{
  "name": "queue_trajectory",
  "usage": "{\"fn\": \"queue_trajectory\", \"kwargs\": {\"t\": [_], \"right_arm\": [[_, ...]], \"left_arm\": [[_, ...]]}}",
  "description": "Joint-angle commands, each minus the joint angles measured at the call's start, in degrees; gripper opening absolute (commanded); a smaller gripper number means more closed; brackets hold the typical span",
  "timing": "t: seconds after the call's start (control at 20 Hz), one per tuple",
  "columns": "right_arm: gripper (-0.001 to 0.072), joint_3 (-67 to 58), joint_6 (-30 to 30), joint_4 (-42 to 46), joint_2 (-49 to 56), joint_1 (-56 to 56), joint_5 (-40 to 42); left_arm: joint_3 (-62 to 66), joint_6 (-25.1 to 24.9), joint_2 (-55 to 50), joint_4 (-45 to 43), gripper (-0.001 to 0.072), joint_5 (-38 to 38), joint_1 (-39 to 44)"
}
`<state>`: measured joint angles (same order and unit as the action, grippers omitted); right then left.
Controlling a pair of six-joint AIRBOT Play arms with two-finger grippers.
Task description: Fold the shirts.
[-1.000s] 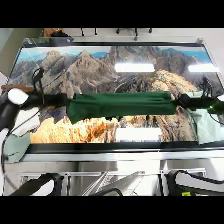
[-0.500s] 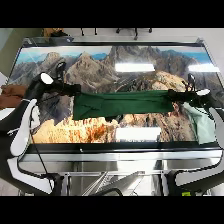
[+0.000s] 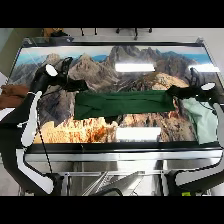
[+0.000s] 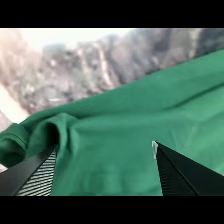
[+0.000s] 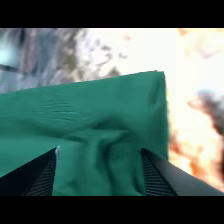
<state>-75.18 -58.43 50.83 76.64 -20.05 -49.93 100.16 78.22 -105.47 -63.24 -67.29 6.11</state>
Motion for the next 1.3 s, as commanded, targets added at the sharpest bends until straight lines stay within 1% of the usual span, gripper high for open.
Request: {"fn": "queue_trajectory", "kwargs": {"t": [0.0, 0.15, 0.25, 0.4, 0.45, 0.55, 0.6, 0.65, 0.7, 0.8, 0.85, 0.95, 1.1, 1.25], "right_arm": [[0.0595, -2.7, -3.8, 3.8, 1.9, -1.9, -5.2], [0.0599, -2.7, -3.5, 1.7, 5.6, -1.9, -8.1], [0.0599, -2.7, -2.2, -1.5, 7.3, -1.9, -8.2], [0.0591, -2.7, -1.1, -2.0, 9.1, -1.9, -8.3], [0.0504, -2.7, -1.1, -2.0, 9.5, -1.9, -8.6], [0.0209, -2.7, 0.2, -2.1, 9.6, -1.7, -9.4], [0.0078, -2.9, 0.7, -2.1, 9.6, -1.7, -10.0], [0.0023, -3.2, 1.7, -2.0, 9.6, -1.7, -10.7], [0.0022, -3.5, 1.6, -2.0, 9.4, -1.7, -11.1], [0.0022, -4.2, 1.5, -2.0, 8.9, -1.7, -12.3], [0.0021, -4.5, 1.5, -2.1, 8.3, -1.7, -13.4], [0.0021, -5.9, 1.5, -2.0, 6.3, -1.9, -16.2], [0.002, -8.8, 1.5, -2.0, 2.5, -2.0, -20.7], [0.002, -11.1, 1.4, -2.1, -2.5, -2.0, -22.8]], "left_arm": [[6.3, 3.2, -0.2, -0.1, 0.0661, -8.1, 0.2], [8.2, 4.8, -0.2, 0.5, 0.0661, -8.6, 1.9], [8.1, 4.8, -0.1, 1.5, 0.0661, -8.6, 3.2], [8.0, 4.8, -0.1, 1.5, 0.066, -7.7, 5.6], [8.0, 4.8, -0.1, 1.5, 0.066, -6.6, 6.5], [7.9, 4.9, -0.2, 1.5, 0.0659, -4.3, 8.9], [7.9, 4.9, -0.2, 1.5, 0.0626, -3.0, 10.3], [7.9, 4.9, -0.4, 1.5, 0.0443, -1.4, 11.8], [7.9, 4.9, -1.0, 1.5, 0.0308, 0.2, 13.3], [8.0, 5.3, -3.2, 1.6, 0.0129, 2.9, 16.7], [8.0, 5.8, -5.0, 1.9, 0.0056, 4.0, 18.4], [8.0, 6.5, -8.8, 2.0, 0.0017, 6.0, 21.8], [8.0, 8.5, -14.2, 2.1, 0.0017, 9.4, 26.1], [8.0, 8.7, -17.8, 8.1, 0.0017, 12.5, 28.5]]}}
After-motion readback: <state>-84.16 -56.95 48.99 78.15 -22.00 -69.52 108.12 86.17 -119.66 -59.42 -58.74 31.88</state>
